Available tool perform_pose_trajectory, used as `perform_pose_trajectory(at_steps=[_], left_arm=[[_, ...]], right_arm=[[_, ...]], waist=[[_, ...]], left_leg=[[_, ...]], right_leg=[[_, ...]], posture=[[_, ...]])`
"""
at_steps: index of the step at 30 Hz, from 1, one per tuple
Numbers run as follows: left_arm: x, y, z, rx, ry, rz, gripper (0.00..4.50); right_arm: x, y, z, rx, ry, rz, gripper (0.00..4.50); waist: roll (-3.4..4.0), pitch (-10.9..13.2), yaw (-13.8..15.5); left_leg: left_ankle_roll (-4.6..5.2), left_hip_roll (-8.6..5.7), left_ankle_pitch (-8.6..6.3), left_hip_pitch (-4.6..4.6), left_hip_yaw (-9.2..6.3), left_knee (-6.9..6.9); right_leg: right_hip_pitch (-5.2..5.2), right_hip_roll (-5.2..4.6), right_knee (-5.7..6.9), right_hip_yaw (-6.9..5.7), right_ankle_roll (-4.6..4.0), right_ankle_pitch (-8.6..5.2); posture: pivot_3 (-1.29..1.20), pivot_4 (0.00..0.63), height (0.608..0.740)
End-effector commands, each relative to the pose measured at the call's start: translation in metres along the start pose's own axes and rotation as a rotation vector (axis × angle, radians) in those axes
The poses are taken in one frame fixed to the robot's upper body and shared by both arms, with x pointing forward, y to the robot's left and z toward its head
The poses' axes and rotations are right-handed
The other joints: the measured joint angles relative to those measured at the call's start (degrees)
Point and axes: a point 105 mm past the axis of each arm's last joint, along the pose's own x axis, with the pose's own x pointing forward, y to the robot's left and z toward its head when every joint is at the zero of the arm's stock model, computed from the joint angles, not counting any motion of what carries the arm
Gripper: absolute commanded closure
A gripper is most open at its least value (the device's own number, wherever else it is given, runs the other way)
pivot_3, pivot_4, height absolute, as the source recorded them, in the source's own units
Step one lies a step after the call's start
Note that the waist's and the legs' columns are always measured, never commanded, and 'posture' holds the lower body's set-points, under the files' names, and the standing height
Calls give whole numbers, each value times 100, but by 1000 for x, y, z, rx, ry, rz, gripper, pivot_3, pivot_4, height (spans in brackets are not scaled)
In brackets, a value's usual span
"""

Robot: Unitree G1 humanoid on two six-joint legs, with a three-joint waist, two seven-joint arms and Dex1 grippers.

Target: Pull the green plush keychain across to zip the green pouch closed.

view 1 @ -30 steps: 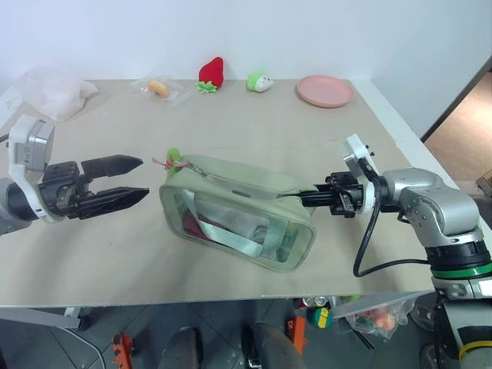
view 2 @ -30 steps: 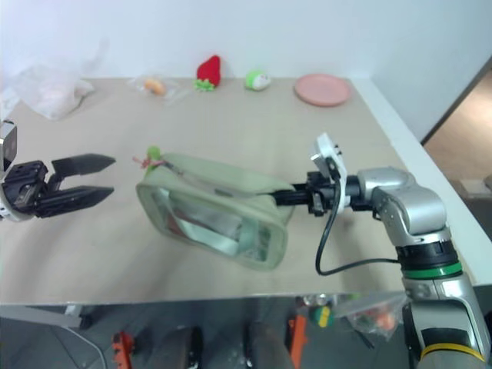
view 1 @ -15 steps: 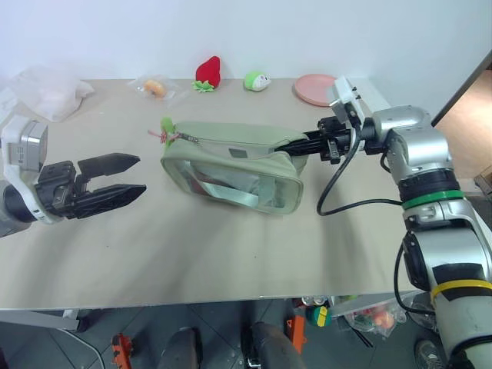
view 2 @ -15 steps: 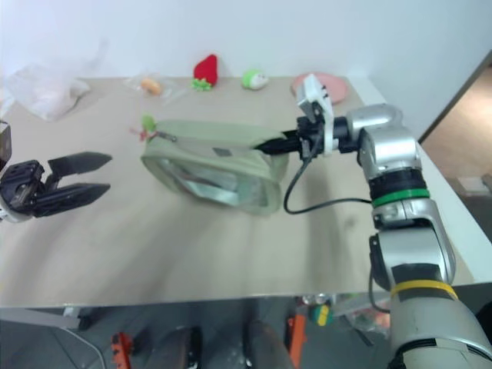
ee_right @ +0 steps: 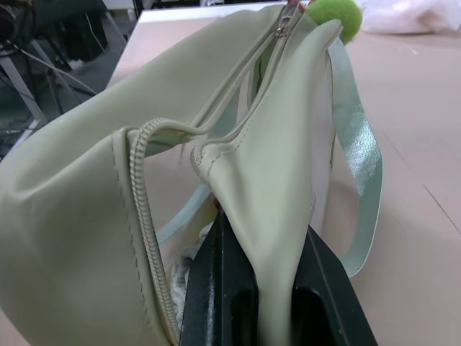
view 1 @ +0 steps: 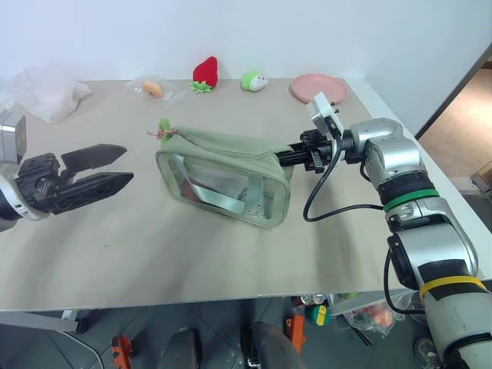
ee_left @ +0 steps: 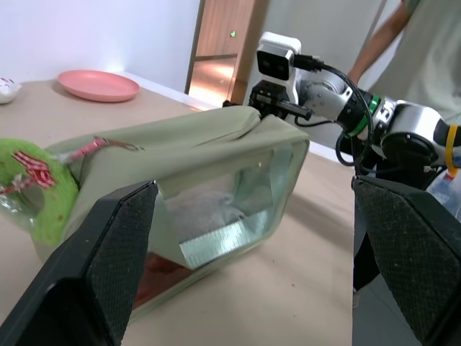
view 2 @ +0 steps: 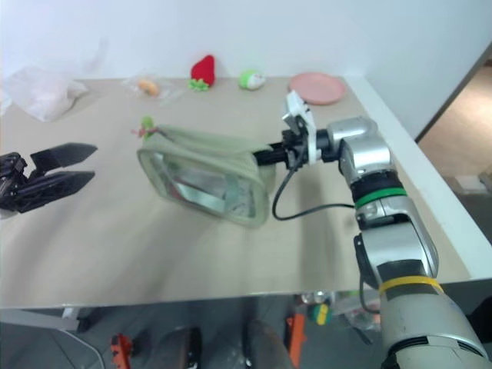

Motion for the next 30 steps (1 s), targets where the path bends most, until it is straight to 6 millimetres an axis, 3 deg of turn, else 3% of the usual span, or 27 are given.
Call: perform_pose_trajectory(at_steps=[1, 8, 14, 15, 16, 23, 27, 30], left_arm=[[-4, -3, 16, 34, -21, 9, 0], [-6, -2, 19, 24, -21, 19, 0], [-5, -3, 21, 28, -19, 17, 0], [-4, -3, 22, 28, -19, 17, 0], [-4, -3, 22, 29, -20, 16, 0], [0, -11, 22, 15, 5, -36, 0], [-11, -9, 0, -8, 161, -22, 0], [-16, -4, -4, -9, 182, 8, 0]], right_arm=[[0, 10, 42, -64, -151, 102, 4477], [12, 19, 32, -50, -127, 161, 4477], [29, 22, 4, -9, -50, 192, 4477], [30, 19, 0, -1, -36, 181, 4120], [30, 18, -3, -2, -28, 177, 4120], [21, 11, 6, -1, -81, 128, 4120], [16, 6, 9, -37, -99, 78, 4120], [14, 9, 8, -49, -75, 90, 4120]], waist=[[0, 0, -2], [1, 0, -1], [1, 0, 6], [0, 0, 7], [0, 0, 4], [0, 0, 1], [0, 0, 4], [2, 1, -7]], left_leg=[[-1, 6, 1, 1, 1, 0], [-4, 15, 2, 1, 1, -1], [-4, 12, 2, 0, 2, -1], [-4, 12, 2, 0, 1, -1], [-4, 13, 2, 1, 0, -1], [-8, 19, 5, 5, 1, -1], [-9, 19, 5, 3, 1, -1], [-9, 18, 5, 3, 5, -3]], right_leg=[[0, 5, 0, 0, -4, 3], [-2, 12, 0, -1, -8, 5], [-1, 9, 0, 0, -7, 5], [-2, 9, 0, -1, -7, 5], [-1, 9, 0, -2, -7, 4], [0, 17, 0, -1, -13, 8], [-1, 16, 0, -1, -13, 8], [-2, 15, -1, 2, -12, 7]], posture=[[0, 150, 740], [0, 150, 740], [0, 150, 740], [0, 150, 740], [0, 150, 740], [0, 150, 740], [0, 150, 740], [0, 150, 740]])
